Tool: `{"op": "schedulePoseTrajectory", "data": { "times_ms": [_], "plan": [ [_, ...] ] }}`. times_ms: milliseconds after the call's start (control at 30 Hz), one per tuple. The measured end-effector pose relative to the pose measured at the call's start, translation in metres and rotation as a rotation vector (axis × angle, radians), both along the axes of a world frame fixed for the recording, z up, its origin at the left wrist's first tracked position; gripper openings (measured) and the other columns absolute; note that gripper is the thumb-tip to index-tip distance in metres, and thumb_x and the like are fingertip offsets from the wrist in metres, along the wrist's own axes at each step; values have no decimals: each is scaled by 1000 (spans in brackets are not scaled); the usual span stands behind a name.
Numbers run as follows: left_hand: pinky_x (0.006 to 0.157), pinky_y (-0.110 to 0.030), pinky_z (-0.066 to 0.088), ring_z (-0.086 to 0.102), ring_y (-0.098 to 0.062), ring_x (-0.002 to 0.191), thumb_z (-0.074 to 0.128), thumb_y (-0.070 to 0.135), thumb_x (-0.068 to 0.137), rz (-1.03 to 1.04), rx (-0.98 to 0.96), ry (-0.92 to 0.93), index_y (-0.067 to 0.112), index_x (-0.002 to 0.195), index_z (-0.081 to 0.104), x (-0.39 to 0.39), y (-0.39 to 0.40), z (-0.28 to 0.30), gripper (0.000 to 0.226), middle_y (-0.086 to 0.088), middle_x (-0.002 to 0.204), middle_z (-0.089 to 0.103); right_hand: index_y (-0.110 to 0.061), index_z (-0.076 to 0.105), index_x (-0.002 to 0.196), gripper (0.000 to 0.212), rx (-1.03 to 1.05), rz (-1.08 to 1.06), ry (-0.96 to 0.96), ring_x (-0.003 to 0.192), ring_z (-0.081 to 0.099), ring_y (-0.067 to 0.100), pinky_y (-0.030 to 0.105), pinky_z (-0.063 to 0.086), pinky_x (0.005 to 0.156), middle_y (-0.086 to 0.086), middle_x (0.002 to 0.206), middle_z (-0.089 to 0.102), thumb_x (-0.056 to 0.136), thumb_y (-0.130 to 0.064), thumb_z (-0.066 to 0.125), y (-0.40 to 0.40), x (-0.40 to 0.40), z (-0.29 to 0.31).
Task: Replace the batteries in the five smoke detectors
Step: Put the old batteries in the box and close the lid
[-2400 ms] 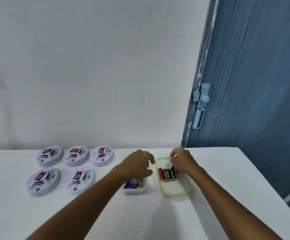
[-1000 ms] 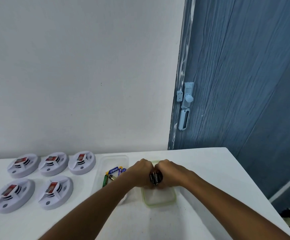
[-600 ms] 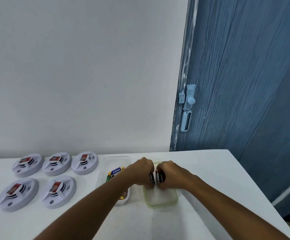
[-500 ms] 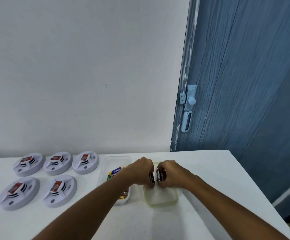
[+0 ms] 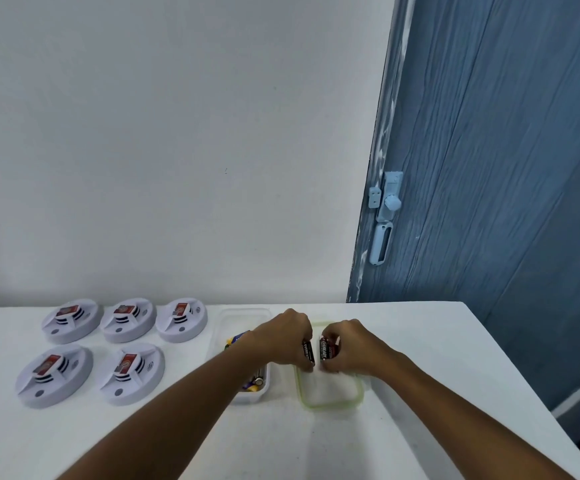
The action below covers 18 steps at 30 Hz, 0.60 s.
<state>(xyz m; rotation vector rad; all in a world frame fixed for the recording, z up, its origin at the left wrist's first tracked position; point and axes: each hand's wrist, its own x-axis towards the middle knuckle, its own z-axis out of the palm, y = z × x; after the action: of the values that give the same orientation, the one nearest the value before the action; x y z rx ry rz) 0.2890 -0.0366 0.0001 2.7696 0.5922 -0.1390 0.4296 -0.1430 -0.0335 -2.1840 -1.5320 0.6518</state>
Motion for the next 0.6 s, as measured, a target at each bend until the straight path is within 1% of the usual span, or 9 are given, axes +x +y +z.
{"op": "schedulePoseTrajectory", "data": {
  "times_ms": [100, 167, 233, 300, 367, 400, 467, 533, 600],
  "plan": [
    [55, -30, 34, 47, -24, 65, 82, 29, 65, 20, -23, -54, 5, 65, 54, -11, 6, 9, 37, -1, 61, 42, -13, 67, 87, 31, 34, -7, 4, 65, 64, 11, 25, 49, 59, -3, 79, 68, 63, -26, 81, 4, -3, 6],
    [56, -33, 41, 50, -21, 64, 81, 32, 64, 35, -14, -80, 9, 62, 55, -24, 17, 18, 34, -4, 63, 52, -17, 69, 94, 36, 129, -29, 53, 64, 56, 3, 17, 43, 58, -6, 87, 67, 63, -30, 84, 12, -11, 19],
    [65, -36, 48, 59, -23, 75, 80, 36, 64, 71, 43, -63, 7, 75, 66, -46, 31, 29, 34, -9, 76, 64, -18, 71, 96, 38, 213, -6, 145, 61, 52, -1, 14, 41, 57, -6, 90, 68, 63, -30, 86, 26, -28, 36],
    [75, -36, 50, 61, -24, 88, 79, 38, 66, 122, 78, -20, 8, 92, 70, -73, 45, 34, 41, -9, 92, 68, -17, 72, 97, 39, 224, 87, 177, 60, 51, -4, 14, 41, 57, -5, 91, 69, 62, -29, 86, 40, -52, 49],
    [84, -37, 50, 59, -21, 98, 79, 40, 69, 151, 92, 48, 10, 104, 70, -95, 52, 31, 47, -6, 102, 67, -17, 71, 97, 40, 153, 183, 67, 66, 55, 0, 21, 44, 59, -4, 91, 69, 62, -33, 83, 52, -77, 54],
    [86, -36, 49, 58, -20, 101, 79, 41, 69, 156, 98, 76, 12, 106, 70, -103, 52, 27, 48, -4, 103, 67, -18, 69, 93, 38, 101, 222, -50, 70, 58, 8, 26, 45, 59, -3, 89, 68, 61, -36, 81, 57, -88, 53],
    [86, -34, 46, 55, -18, 103, 79, 46, 68, 174, 122, 118, 17, 108, 69, -111, 52, 15, 50, -2, 104, 66, -16, 64, 83, 33, -4, 282, -258, 71, 58, 20, 27, 39, 53, 0, 80, 64, 62, -38, 78, 63, -105, 49],
    [90, -36, 41, 50, -19, 105, 77, 52, 68, 170, 183, 158, 21, 111, 68, -113, 51, 5, 54, -3, 106, 65, -14, 65, 84, 34, -72, 306, -328, 72, 57, 22, 26, 34, 50, 2, 79, 61, 63, -37, 79, 65, -113, 44],
    [96, -39, 34, 46, -20, 108, 76, 58, 66, 162, 218, 189, 23, 115, 66, -112, 50, 2, 62, -3, 109, 63, -16, 68, 96, 42, -91, 320, -283, 76, 56, 20, 25, 38, 53, 0, 86, 62, 62, -36, 82, 63, -112, 44]
  ]
}}
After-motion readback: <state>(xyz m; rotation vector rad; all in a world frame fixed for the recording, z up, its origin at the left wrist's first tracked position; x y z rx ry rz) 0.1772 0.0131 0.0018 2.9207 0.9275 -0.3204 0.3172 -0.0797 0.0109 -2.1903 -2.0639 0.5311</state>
